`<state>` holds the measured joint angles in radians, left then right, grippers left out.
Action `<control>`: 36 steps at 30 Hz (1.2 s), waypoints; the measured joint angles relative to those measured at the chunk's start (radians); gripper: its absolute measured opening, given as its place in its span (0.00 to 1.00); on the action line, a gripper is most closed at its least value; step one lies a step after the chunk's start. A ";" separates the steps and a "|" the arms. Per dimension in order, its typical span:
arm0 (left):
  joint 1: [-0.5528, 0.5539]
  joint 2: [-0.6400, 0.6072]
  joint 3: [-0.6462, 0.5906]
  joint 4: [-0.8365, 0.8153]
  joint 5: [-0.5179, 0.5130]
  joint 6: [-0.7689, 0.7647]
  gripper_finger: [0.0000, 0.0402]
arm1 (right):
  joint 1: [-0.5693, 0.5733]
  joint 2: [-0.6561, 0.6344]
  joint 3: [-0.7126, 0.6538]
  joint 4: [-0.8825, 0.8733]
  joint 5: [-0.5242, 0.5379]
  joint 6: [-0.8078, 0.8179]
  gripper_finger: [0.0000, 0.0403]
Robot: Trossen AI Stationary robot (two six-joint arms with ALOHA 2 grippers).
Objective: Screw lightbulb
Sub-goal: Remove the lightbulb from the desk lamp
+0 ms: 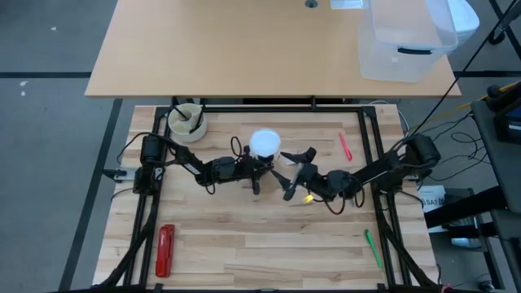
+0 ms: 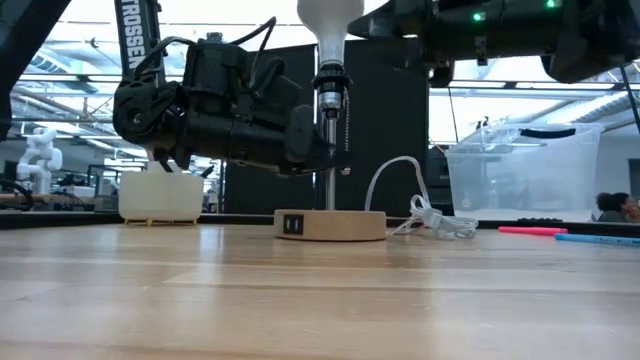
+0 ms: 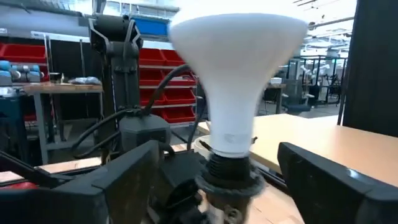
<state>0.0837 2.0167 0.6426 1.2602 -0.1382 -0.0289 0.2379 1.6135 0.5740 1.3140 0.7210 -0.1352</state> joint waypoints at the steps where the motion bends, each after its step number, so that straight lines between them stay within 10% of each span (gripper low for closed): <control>1: 0.000 0.000 0.001 -0.001 -0.006 0.000 0.10 | 0.000 0.010 0.018 -0.011 0.013 -0.004 0.78; 10: 0.000 0.001 0.011 -0.006 -0.031 0.000 0.10 | -0.001 0.111 0.202 -0.130 0.239 -0.155 0.75; 36: 0.002 0.000 0.011 -0.008 -0.046 -0.011 0.10 | -0.070 0.142 0.236 -0.202 0.151 0.045 0.65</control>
<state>0.0853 2.0171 0.6540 1.2522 -0.1841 -0.0399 0.1680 1.7557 0.8101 1.1122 0.8723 -0.0898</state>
